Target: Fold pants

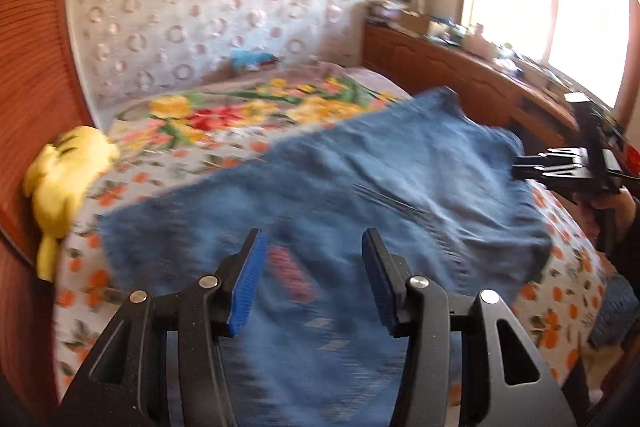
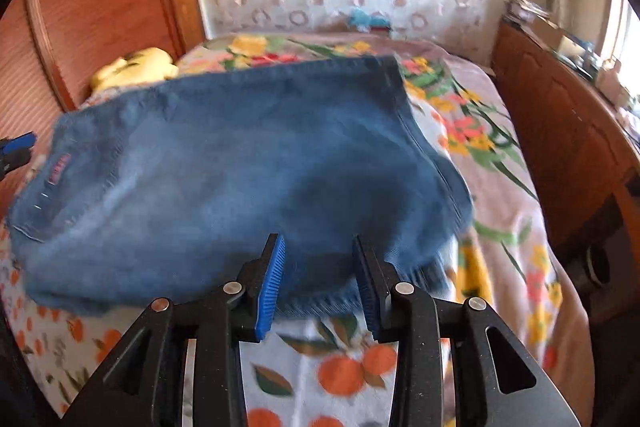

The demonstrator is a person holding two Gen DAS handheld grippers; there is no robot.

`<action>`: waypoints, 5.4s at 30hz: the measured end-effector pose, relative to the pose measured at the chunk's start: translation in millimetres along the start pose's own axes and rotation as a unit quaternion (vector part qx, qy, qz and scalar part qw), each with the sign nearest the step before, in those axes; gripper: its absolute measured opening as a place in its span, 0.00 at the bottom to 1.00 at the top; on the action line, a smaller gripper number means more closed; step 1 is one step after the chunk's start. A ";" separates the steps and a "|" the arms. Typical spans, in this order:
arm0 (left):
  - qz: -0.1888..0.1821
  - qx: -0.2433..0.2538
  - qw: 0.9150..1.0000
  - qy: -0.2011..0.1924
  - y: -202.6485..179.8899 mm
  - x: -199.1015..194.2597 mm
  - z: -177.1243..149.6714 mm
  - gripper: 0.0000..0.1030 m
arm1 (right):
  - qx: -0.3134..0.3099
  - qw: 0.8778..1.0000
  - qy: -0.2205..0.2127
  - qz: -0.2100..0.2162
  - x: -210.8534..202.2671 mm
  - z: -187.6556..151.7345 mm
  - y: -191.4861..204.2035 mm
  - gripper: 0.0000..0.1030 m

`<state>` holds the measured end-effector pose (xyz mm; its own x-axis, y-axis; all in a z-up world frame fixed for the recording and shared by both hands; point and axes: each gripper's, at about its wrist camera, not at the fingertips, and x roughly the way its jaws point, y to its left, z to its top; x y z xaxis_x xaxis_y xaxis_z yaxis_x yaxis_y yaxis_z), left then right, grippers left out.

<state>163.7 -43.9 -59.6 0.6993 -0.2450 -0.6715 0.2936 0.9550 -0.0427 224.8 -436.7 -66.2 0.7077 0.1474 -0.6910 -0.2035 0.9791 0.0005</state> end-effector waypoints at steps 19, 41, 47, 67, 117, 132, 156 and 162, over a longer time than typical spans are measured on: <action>-0.045 0.059 0.995 0.064 -101.1 31.7 -28.2 0.49 | 0.011 0.996 -0.068 -0.047 -56.3 -52.4 23.5 0.35; -0.024 0.069 0.994 0.079 -103.1 43.4 -39.6 0.52 | 0.148 0.988 -0.031 -0.007 -29.2 -20.9 -37.4 0.35; -0.024 0.069 0.994 0.078 -103.0 44.0 -39.4 0.53 | 0.181 0.983 -0.017 0.016 -30.3 -23.7 -36.4 0.35; -0.035 0.043 0.997 0.059 -91.7 24.7 -36.4 0.53 | 0.224 0.974 -0.014 0.002 5.4 9.5 -54.8 0.35; 0.093 -0.106 0.990 -0.031 81.6 -92.2 -54.9 0.54 | -0.109 0.964 -0.042 0.240 -71.9 -8.0 316.3 0.22; 0.007 0.035 0.999 0.023 -8.6 -45.9 -31.0 0.54 | -0.037 0.991 -0.064 0.108 -75.9 -35.4 266.4 0.25; 0.073 0.002 0.997 -0.017 64.2 -53.0 19.5 0.06 | -0.036 0.991 -0.056 0.116 -69.6 -42.0 266.6 0.26; 0.119 -0.023 0.993 -0.007 119.2 -48.7 20.6 0.06 | -0.030 0.991 -0.052 0.118 -61.1 -40.1 259.0 0.26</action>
<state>178.1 78.5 -16.9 0.7546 -0.0147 -0.6560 0.0896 0.9927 0.0809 101.7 -197.8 -52.9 0.7002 0.3887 -0.5988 -0.4096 0.9057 0.1090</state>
